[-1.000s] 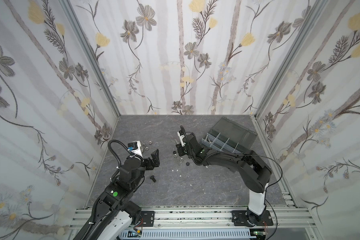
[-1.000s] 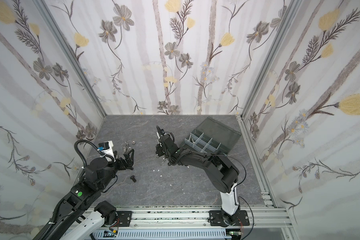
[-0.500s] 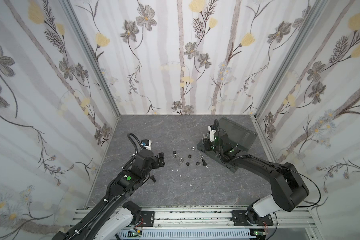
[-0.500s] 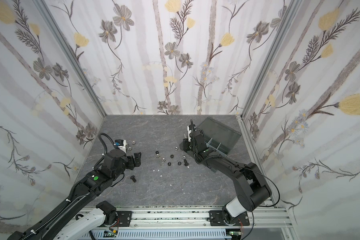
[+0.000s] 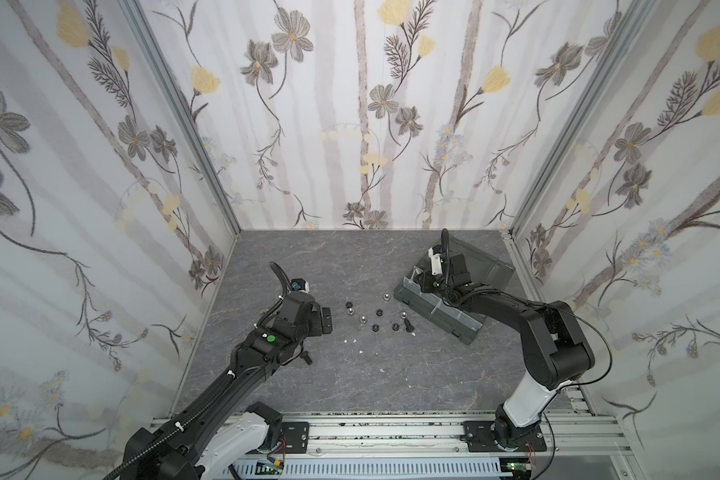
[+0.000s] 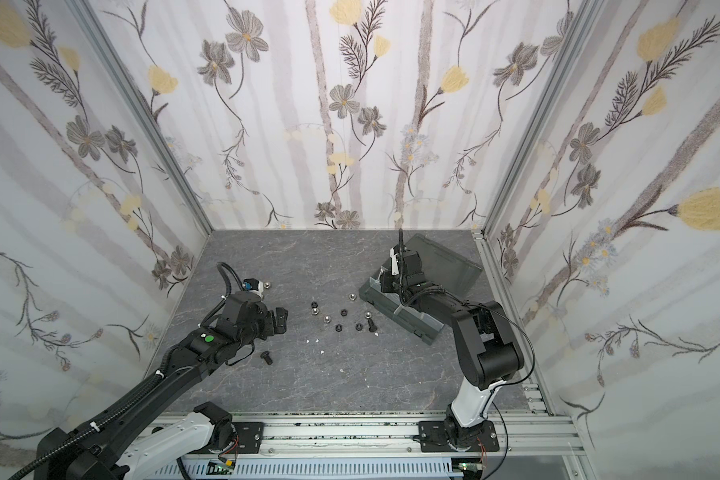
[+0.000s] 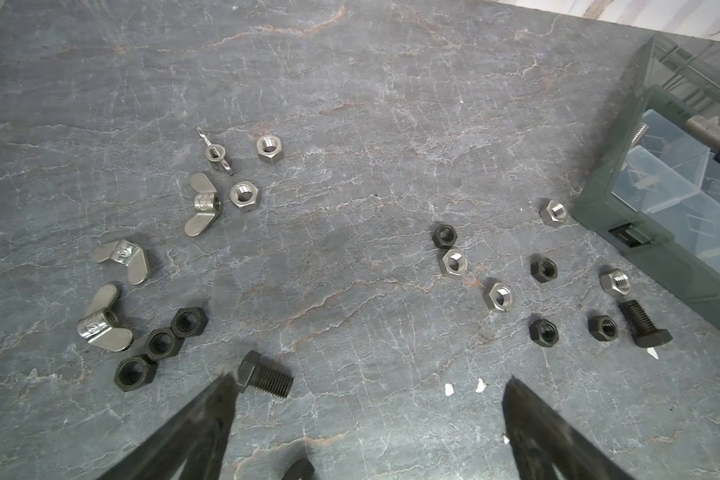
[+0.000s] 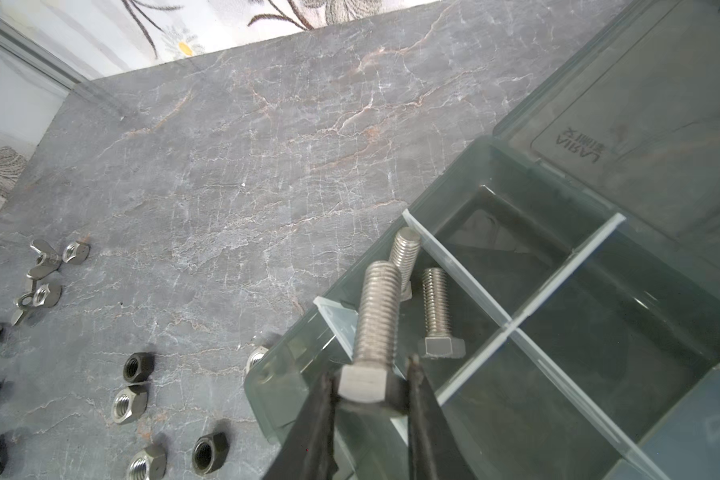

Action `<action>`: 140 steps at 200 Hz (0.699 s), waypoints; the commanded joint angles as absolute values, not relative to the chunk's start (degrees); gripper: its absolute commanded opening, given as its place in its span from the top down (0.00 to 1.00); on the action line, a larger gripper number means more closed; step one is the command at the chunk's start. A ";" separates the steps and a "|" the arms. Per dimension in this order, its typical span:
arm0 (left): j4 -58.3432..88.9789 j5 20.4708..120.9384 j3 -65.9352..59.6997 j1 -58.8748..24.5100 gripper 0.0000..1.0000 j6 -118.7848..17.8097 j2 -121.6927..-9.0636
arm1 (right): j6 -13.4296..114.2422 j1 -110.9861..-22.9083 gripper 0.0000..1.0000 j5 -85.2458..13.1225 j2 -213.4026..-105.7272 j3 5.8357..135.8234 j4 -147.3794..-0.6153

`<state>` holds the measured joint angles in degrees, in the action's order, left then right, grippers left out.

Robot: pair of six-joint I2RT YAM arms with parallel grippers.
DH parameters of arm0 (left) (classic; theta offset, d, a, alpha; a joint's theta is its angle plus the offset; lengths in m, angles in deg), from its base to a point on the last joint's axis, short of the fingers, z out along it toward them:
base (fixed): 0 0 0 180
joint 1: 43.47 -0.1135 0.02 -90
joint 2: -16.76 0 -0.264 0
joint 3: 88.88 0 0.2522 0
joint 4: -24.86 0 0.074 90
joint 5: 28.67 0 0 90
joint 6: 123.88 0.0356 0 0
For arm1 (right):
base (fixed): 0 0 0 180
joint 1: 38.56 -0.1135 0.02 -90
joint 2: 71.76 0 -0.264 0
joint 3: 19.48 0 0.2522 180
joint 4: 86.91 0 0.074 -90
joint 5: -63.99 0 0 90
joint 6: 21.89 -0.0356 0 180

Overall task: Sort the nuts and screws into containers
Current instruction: 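Open the right gripper to drop the bolt while the left gripper approaches a black bolt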

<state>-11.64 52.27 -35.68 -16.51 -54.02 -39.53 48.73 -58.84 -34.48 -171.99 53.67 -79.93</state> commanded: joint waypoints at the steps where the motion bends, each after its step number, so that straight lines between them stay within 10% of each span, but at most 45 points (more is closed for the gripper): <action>1: -11.49 54.03 -35.15 -17.74 0.00 -54.60 -40.22 | 48.86 -58.52 0.84 -36.25 -173.97 55.17 -80.95; 62: -11.59 54.83 -35.17 -19.30 0.00 -55.18 -41.57 | 48.77 -57.90 0.81 -35.19 -178.15 58.50 -80.95; 140: -12.10 54.57 -34.78 -20.35 0.01 -56.34 -42.48 | 48.93 -57.64 0.50 -35.41 -177.11 58.36 -80.53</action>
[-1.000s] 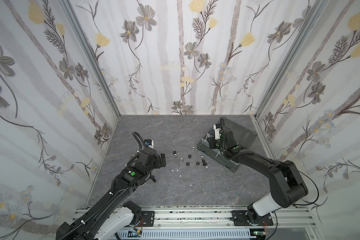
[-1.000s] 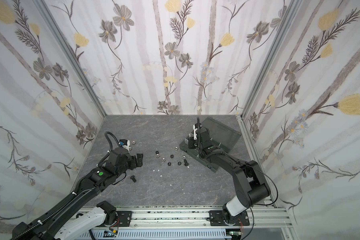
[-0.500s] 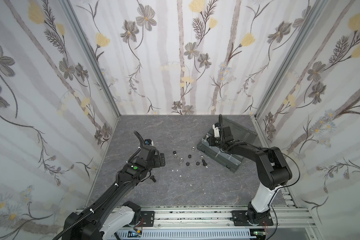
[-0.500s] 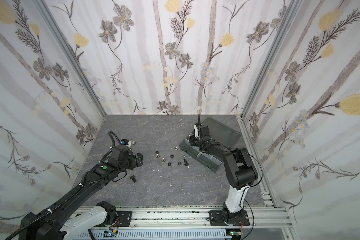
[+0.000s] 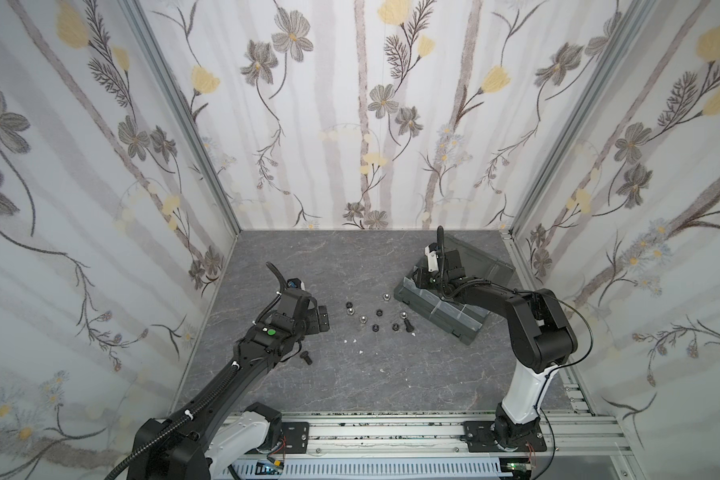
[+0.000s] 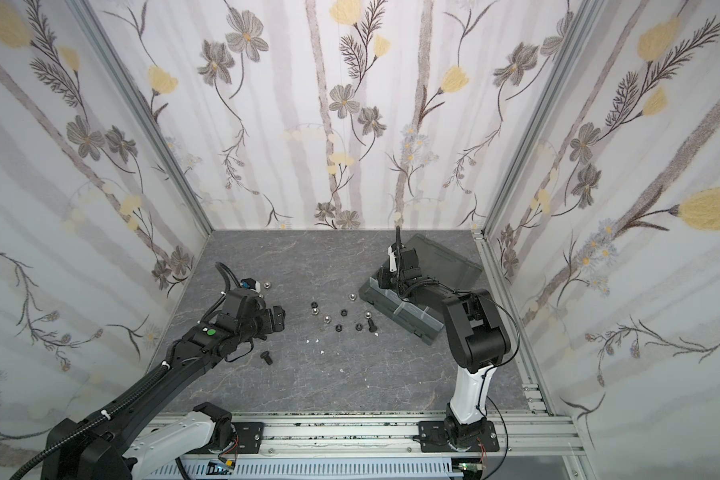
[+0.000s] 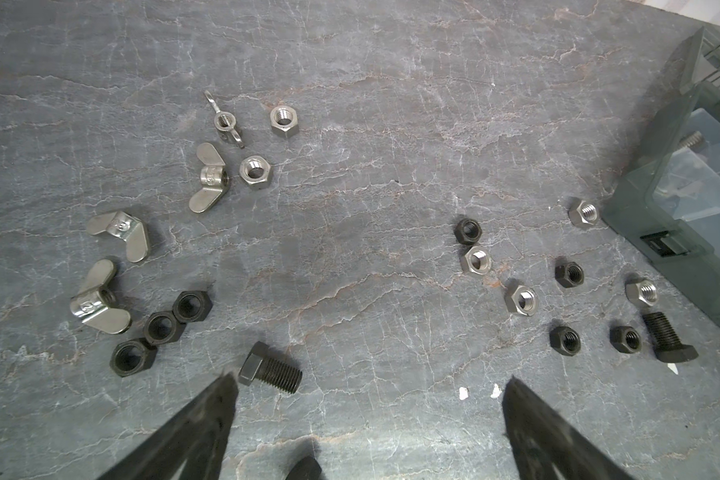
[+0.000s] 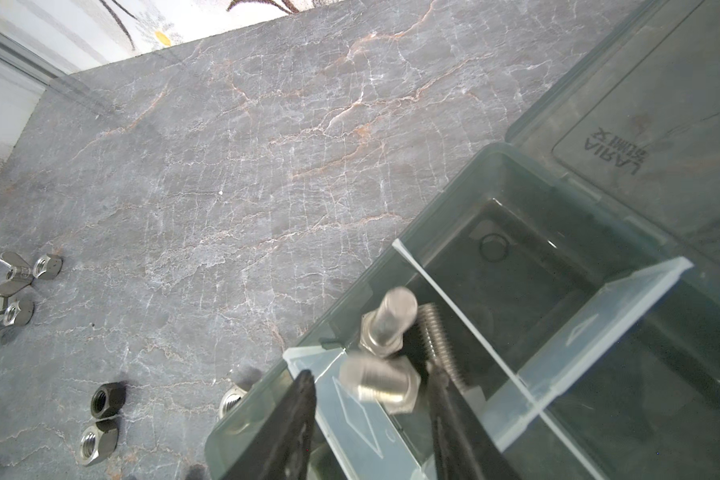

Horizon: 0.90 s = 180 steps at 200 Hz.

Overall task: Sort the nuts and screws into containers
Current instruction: 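Open the right gripper to drop the bolt while the left gripper approaches a black bolt, then grasp the black hex bolt with the left gripper while the right gripper withdraws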

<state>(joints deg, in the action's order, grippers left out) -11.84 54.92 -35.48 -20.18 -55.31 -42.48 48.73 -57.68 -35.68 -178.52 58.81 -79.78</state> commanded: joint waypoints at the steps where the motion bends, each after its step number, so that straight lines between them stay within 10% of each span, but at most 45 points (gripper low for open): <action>1: -12.10 54.57 -34.78 -20.31 0.01 -56.36 -42.48 | 48.89 -57.64 0.50 -35.41 -177.04 58.31 -80.57; 129: -17.63 47.78 -34.15 -20.97 0.34 -63.65 -44.76 | 44.90 -60.35 0.50 -37.55 -148.29 40.84 -86.85; 180: -16.99 47.87 -34.94 -21.71 0.30 -65.79 -49.06 | 44.03 -63.27 0.49 -37.54 -140.60 34.82 -88.86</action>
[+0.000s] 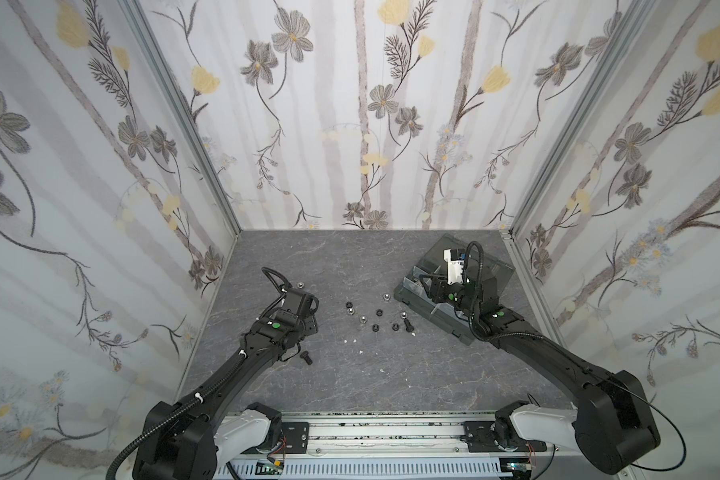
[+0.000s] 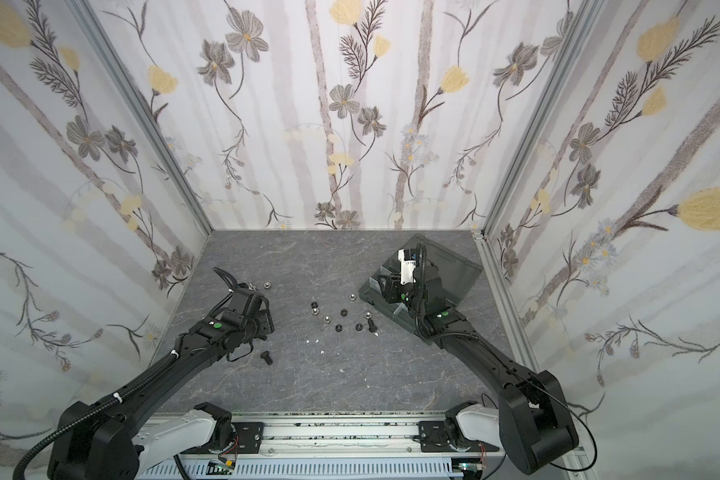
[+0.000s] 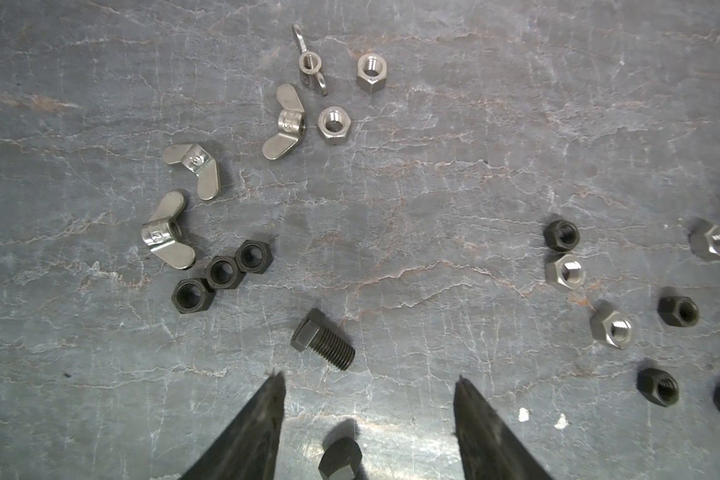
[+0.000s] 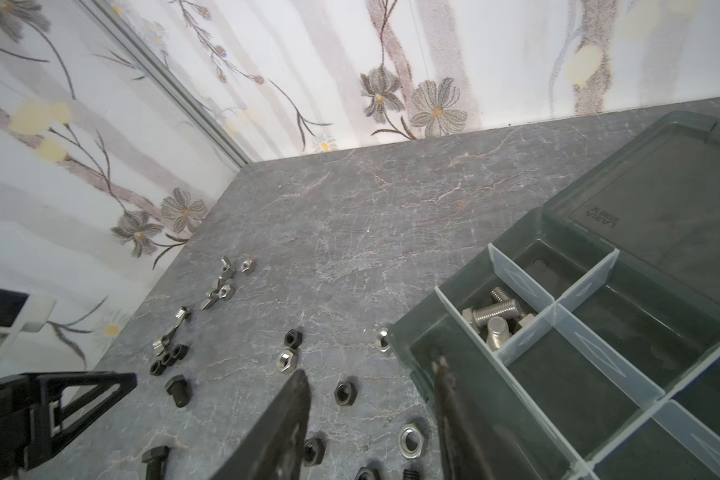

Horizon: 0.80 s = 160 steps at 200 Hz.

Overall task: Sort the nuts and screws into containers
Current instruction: 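Grasp the black hex bolt with the left gripper while the right gripper withdraws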

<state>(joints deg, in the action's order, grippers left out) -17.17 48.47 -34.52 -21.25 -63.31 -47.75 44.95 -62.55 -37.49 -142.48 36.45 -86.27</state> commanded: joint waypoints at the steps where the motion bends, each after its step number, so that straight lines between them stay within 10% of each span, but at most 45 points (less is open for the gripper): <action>1: -16.96 47.92 -34.95 -21.69 0.30 -65.88 -49.15 | 43.98 -63.26 0.48 -37.58 -140.51 34.76 -88.96; 160: -5.85 48.13 -41.35 -23.34 0.33 -70.36 -61.82 | 41.74 -67.03 0.47 -39.52 -138.78 31.98 -94.07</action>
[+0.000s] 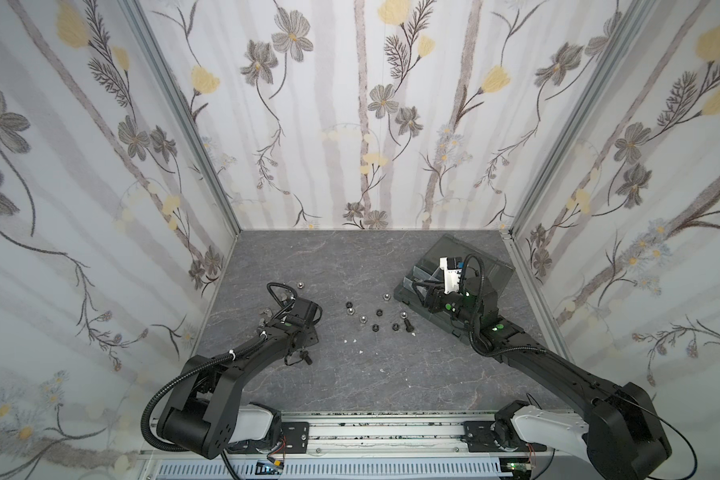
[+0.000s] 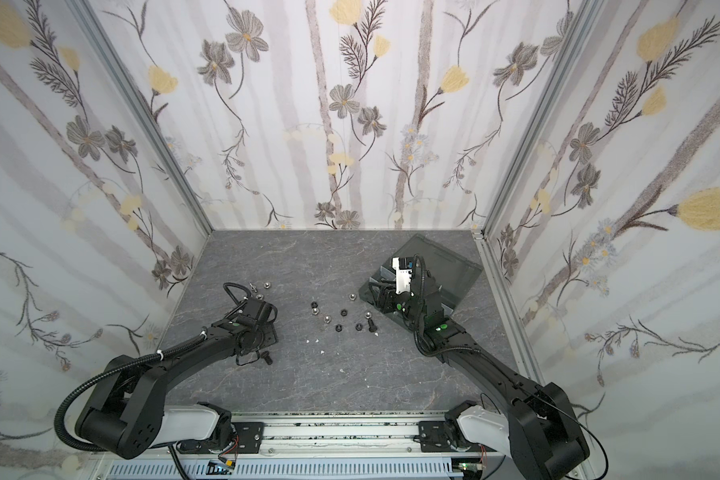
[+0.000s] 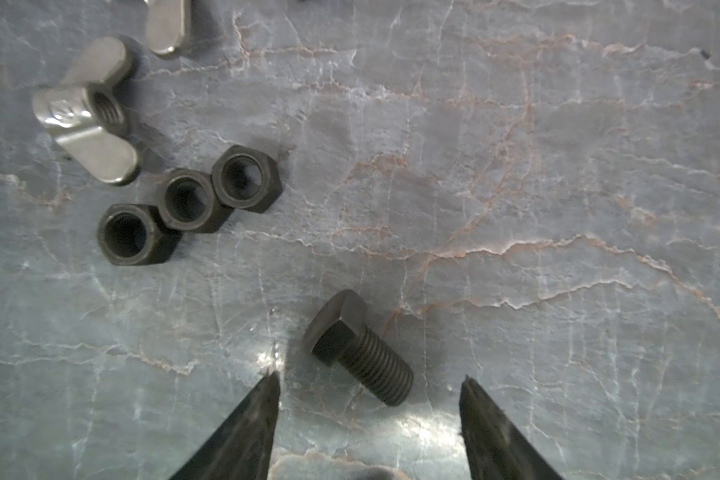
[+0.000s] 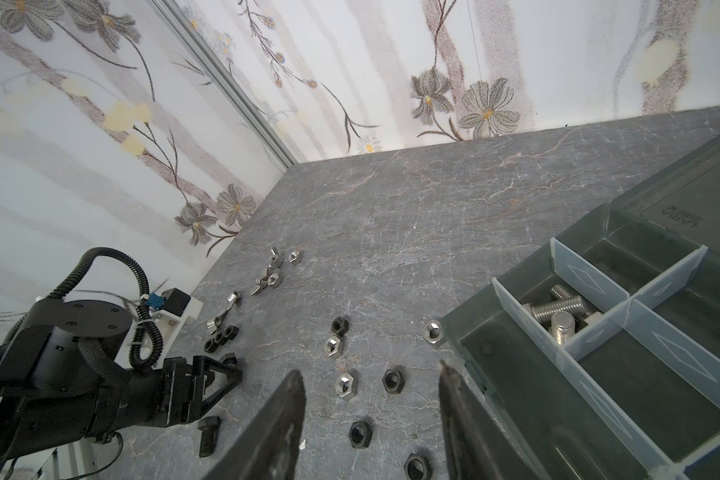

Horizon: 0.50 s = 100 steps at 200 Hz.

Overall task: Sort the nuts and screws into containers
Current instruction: 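Grasp the black hex bolt with the left gripper while the right gripper withdraws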

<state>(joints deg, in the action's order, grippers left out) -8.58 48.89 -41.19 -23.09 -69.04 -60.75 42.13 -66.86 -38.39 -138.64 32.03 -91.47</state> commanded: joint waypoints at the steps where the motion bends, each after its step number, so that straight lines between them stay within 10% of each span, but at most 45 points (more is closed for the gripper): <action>1: -5.77 48.14 -41.32 -23.34 0.34 -70.36 -61.90 | 41.79 -67.04 0.47 -39.53 -138.76 31.98 -94.07; 100: -3.17 49.71 -38.30 -24.91 0.65 -67.54 -66.30 | 41.74 -67.29 0.47 -38.82 -138.65 31.99 -93.89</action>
